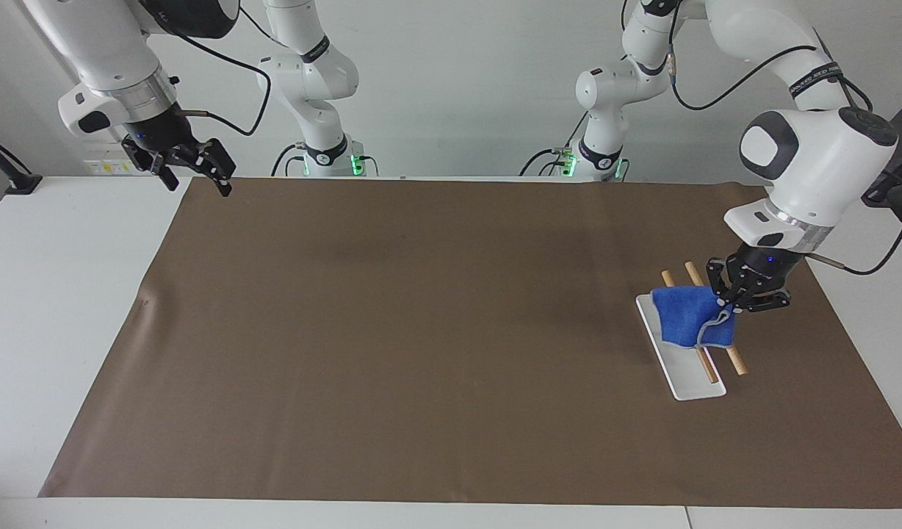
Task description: Right arm passes towel to left arm to hang
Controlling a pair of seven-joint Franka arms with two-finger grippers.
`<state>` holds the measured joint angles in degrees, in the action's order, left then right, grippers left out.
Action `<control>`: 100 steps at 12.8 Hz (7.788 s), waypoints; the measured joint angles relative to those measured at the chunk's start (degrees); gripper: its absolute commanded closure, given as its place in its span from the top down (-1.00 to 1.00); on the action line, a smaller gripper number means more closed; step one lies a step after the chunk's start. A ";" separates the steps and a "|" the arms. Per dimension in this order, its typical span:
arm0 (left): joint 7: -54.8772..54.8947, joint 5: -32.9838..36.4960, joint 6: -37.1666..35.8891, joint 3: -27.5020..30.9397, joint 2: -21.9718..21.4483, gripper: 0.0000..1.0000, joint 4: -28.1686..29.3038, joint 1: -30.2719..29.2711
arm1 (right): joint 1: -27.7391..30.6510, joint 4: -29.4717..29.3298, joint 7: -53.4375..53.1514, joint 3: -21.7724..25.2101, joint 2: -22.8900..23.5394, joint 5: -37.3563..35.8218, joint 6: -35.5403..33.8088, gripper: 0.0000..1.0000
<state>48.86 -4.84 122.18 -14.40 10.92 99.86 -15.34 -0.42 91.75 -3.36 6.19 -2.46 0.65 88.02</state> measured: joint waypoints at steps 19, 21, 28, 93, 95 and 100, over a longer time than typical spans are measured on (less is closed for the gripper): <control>-1.22 5.67 6.44 4.02 -4.85 -1.00 10.86 0.71 | -0.50 0.09 0.00 -0.05 0.00 0.00 0.00 1.00; -3.70 5.68 6.44 3.36 -4.88 -1.00 10.88 1.26 | -0.50 0.10 0.00 -0.05 0.00 0.00 0.00 1.00; -10.93 5.68 6.60 1.17 -4.96 -1.00 10.39 1.57 | -0.51 0.10 0.00 -0.05 0.00 0.00 0.00 1.00; -45.24 7.77 -37.26 1.69 -9.35 1.00 -14.51 6.58 | -2.56 0.10 0.00 1.50 0.01 -1.04 2.50 1.00; -45.43 7.77 -37.23 1.76 -9.35 1.00 -14.51 6.58 | -2.74 0.10 0.00 1.49 0.01 -1.04 2.50 1.00; -51.99 7.72 -36.00 1.50 -9.36 1.00 -14.51 6.63 | -2.72 0.10 0.00 1.55 0.01 -1.04 2.50 1.00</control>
<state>-3.13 2.88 86.18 -12.89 1.56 85.35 -8.72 -3.14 91.85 -3.35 7.74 -2.45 -0.39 90.52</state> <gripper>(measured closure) 0.000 0.000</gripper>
